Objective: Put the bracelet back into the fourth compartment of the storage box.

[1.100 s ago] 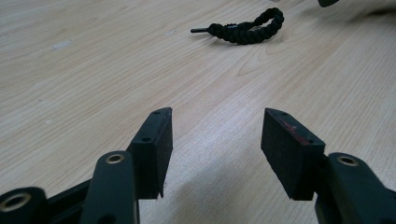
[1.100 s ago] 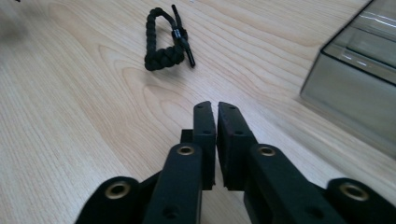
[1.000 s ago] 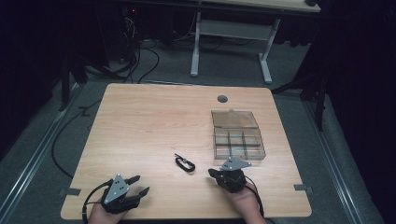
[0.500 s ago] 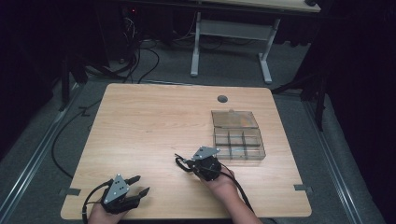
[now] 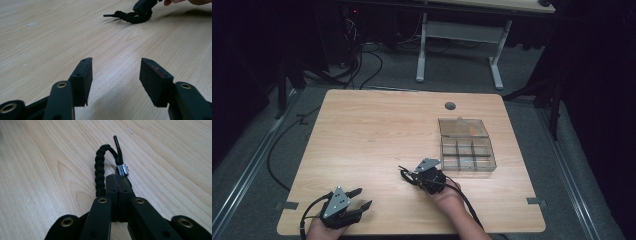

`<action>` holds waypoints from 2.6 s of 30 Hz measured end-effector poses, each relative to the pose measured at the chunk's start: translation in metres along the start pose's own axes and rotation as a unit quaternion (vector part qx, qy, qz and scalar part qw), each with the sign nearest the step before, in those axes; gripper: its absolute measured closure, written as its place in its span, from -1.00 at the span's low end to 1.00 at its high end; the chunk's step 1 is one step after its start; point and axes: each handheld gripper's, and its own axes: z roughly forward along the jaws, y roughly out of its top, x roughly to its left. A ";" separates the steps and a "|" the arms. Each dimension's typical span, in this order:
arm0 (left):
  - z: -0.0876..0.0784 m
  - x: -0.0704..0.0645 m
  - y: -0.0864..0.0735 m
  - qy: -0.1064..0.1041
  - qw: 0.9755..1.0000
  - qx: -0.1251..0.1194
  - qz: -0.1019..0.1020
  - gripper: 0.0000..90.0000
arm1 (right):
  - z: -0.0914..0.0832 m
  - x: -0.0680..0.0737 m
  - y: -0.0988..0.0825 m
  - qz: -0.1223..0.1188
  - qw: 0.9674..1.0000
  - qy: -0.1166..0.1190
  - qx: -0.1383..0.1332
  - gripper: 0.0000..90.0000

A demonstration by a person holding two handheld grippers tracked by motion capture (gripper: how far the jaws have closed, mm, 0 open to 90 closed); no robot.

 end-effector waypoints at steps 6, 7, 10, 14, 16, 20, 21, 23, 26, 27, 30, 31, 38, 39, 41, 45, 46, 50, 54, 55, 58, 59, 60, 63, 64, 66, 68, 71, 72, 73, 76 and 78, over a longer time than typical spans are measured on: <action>0.000 0.000 0.000 0.000 1.000 -0.004 -0.002 -0.01 | -0.008 -0.003 -0.013 0.004 1.000 -0.001 -0.003 1.00; 0.000 0.000 0.000 0.001 1.000 -0.004 -0.002 -0.01 | -0.009 -0.003 -0.016 0.005 1.000 0.000 -0.005 1.00; 0.000 0.000 0.000 0.002 1.000 -0.002 -0.001 -0.01 | -0.015 -0.004 -0.023 0.008 1.000 0.000 -0.009 1.00; 0.000 0.000 0.000 0.003 1.000 -0.001 -0.002 -0.01 | -0.020 -0.006 -0.030 0.011 1.000 0.000 -0.012 1.00; 0.000 0.000 0.000 0.004 1.000 -0.002 -0.003 -0.01 | -0.024 -0.007 -0.035 0.013 1.000 -0.005 -0.014 1.00; 0.000 0.000 0.000 0.006 1.000 -0.003 -0.002 -0.01 | -0.029 -0.010 -0.042 0.018 1.000 -0.009 -0.016 1.00; 0.000 0.000 0.000 0.006 1.000 -0.003 -0.003 -0.01 | -0.030 -0.011 -0.043 0.020 1.000 -0.011 -0.017 1.00; 0.000 0.000 0.000 0.006 1.000 -0.003 -0.003 -0.01 | -0.034 -0.013 -0.047 0.022 1.000 -0.014 -0.014 1.00; -0.001 0.000 0.000 0.006 1.000 -0.004 -0.004 -0.01 | -0.040 -0.017 -0.053 0.032 0.999 -0.016 -0.015 1.00; 0.000 0.000 0.000 0.006 1.000 -0.004 -0.004 -0.01 | -0.042 -0.018 -0.056 0.034 0.999 -0.017 -0.015 1.00; -0.001 0.001 0.000 0.005 1.000 -0.004 -0.004 -0.01 | -0.048 -0.021 -0.063 0.038 0.999 -0.021 -0.016 1.00; -0.001 0.001 0.000 0.005 1.000 -0.004 -0.004 -0.01 | -0.050 -0.022 -0.065 0.041 0.999 -0.024 -0.015 1.00; -0.001 0.001 0.000 0.006 1.000 -0.004 -0.004 0.00 | -0.065 -0.029 -0.079 0.056 0.998 -0.034 -0.018 1.00; -0.001 0.001 0.000 0.006 1.000 -0.004 -0.004 0.00 | -0.067 -0.030 -0.082 0.059 0.997 -0.035 -0.018 1.00; -0.001 0.000 0.000 0.006 1.000 -0.004 -0.004 0.00 | -0.071 -0.032 -0.086 0.063 0.997 -0.038 -0.018 1.00; 0.000 0.000 0.000 0.007 1.000 -0.004 -0.004 0.00 | -0.075 -0.033 -0.092 0.067 0.997 -0.043 -0.015 1.00; 0.000 0.000 0.000 0.007 1.000 -0.004 -0.004 0.00 | -0.075 -0.033 -0.092 0.067 0.997 -0.043 -0.015 1.00; -0.001 0.000 0.000 0.007 1.000 -0.004 -0.004 0.00 | -0.078 -0.033 -0.095 0.070 0.996 -0.046 -0.016 1.00; -0.001 0.000 0.000 0.006 1.000 -0.004 -0.002 0.00 | -0.082 -0.034 -0.094 0.071 0.996 -0.046 -0.030 1.00; -0.001 0.000 0.000 0.006 1.000 -0.004 -0.001 0.00 | -0.086 -0.034 -0.093 0.073 0.995 -0.052 -0.038 1.00; 0.000 0.000 0.000 0.006 1.000 -0.003 -0.001 0.01 | -0.094 -0.037 -0.095 0.083 0.993 -0.070 -0.052 1.00; 0.000 0.000 0.000 0.006 1.000 -0.002 -0.001 0.00 | -0.095 -0.039 -0.096 0.087 0.992 -0.076 -0.053 1.00; 0.000 0.000 0.000 0.005 1.000 -0.002 -0.001 0.00 | -0.096 -0.042 -0.098 0.092 0.991 -0.083 -0.052 1.00; 0.000 0.000 0.000 0.006 1.000 -0.001 0.000 0.01 | -0.093 -0.049 -0.104 0.104 0.989 -0.092 -0.040 1.00; 0.000 -0.001 0.000 0.006 1.000 0.000 0.001 0.01 | -0.092 -0.050 -0.105 0.105 0.989 -0.092 -0.038 1.00; 0.000 -0.001 0.000 0.006 1.000 0.000 0.001 0.01 | -0.090 -0.051 -0.106 0.108 0.989 -0.091 -0.033 1.00; 0.000 -0.001 0.000 0.007 1.000 -0.002 0.000 0.01 | -0.088 -0.050 -0.107 0.107 0.990 -0.088 -0.028 1.00; 0.000 0.000 0.000 0.006 1.000 -0.003 -0.001 0.01 | -0.087 -0.046 -0.107 0.103 0.991 -0.085 -0.024 0.99; 0.000 0.000 0.000 0.006 1.000 -0.003 0.000 0.01 | -0.088 -0.044 -0.107 0.101 0.991 -0.085 -0.024 0.99; 0.000 0.000 0.000 0.006 1.000 -0.002 0.000 0.01 | -0.088 -0.042 -0.107 0.100 0.991 -0.087 -0.023 0.99; 0.000 0.000 0.000 0.006 1.000 -0.002 0.001 0.01 | -0.089 -0.038 -0.107 0.098 0.991 -0.086 -0.022 0.99; 0.000 -0.001 0.000 0.006 1.000 -0.002 0.001 0.01 | -0.089 -0.036 -0.108 0.096 0.992 -0.083 -0.022 0.99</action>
